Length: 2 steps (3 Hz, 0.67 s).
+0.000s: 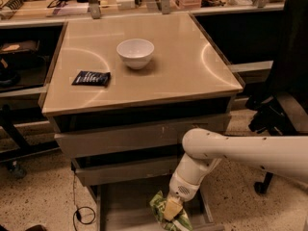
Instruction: Place green jalapeno chip bag into bottom drawer
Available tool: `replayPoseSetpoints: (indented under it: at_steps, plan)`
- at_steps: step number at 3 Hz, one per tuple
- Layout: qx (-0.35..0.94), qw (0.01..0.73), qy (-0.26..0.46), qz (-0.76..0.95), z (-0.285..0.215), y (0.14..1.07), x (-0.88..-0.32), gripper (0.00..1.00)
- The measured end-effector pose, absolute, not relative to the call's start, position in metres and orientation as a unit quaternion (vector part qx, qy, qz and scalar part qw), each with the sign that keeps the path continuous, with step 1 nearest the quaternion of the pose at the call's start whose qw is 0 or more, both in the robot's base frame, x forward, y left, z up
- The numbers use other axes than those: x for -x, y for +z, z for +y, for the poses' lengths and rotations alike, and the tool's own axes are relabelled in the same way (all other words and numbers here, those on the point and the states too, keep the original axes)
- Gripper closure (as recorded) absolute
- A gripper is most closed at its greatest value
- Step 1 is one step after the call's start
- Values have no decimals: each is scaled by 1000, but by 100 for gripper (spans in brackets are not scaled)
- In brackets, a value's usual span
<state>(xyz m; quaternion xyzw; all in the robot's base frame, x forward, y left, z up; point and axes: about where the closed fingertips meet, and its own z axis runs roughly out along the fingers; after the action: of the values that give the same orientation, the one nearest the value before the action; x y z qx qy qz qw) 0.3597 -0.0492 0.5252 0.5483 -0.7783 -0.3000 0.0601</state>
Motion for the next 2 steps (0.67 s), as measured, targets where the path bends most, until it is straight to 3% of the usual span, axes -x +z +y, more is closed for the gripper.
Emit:
replayPoseSetpoints:
  at_steps: [2]
  plan:
    - [-462,-19,-354,-813,-54,428,-396,100]
